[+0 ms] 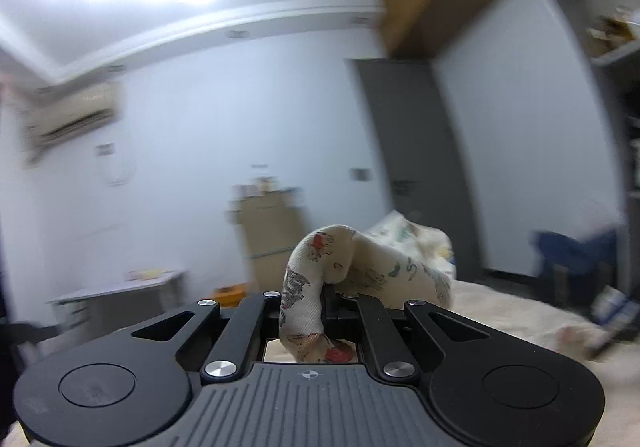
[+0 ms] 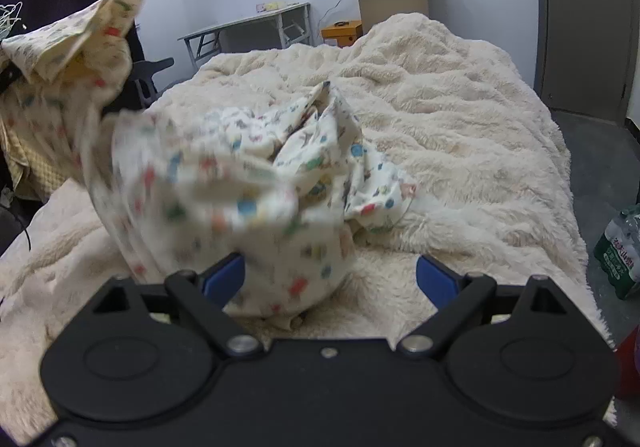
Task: Fold clothes
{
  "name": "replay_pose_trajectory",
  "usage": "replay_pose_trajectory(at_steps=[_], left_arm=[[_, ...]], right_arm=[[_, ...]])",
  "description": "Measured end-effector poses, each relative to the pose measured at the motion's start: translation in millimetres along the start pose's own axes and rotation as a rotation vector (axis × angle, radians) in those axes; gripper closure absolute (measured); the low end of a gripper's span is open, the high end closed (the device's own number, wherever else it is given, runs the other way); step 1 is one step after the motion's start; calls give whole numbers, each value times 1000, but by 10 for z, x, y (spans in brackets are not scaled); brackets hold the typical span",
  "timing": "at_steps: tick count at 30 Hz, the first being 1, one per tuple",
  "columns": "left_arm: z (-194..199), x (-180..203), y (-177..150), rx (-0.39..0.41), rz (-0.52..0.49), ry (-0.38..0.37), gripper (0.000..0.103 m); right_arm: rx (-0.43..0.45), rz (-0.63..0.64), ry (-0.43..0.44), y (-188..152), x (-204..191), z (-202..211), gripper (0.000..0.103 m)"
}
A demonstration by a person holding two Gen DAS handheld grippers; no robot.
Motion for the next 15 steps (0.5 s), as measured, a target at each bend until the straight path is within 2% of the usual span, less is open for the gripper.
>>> replay_pose_trajectory(at_steps=[7,10,11,12,15], left_arm=[[-72,-1237,-339,-35,212,321,97],[-111,-1729,-577,-77,265,495,97],[-143,-1853,-688,-120,275,536,97],[-185,-1902,-769,-166,271,542,93],[-390,-1939,-1183,-373,225,521,68]], right_arm=[[-4,-11,-9,-18,32,-6,11],[-4,-9,-8,-21,18,-7,11],[-5,-8,-7,-22,10,-10,11],[-7,-5,-5,-24,4,-17,11],[-18,-2,-3,-34,-13,-56,11]])
Point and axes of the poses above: each gripper's, at about its wrist camera, not at the fingertips, and z roughly against the way its jaws point, x to its right, y to its top, the point moved 5 cm from there along -z, roughly the way its jaws point, and after that the axes turned 11 degrees about z, right-handed, at the moved point
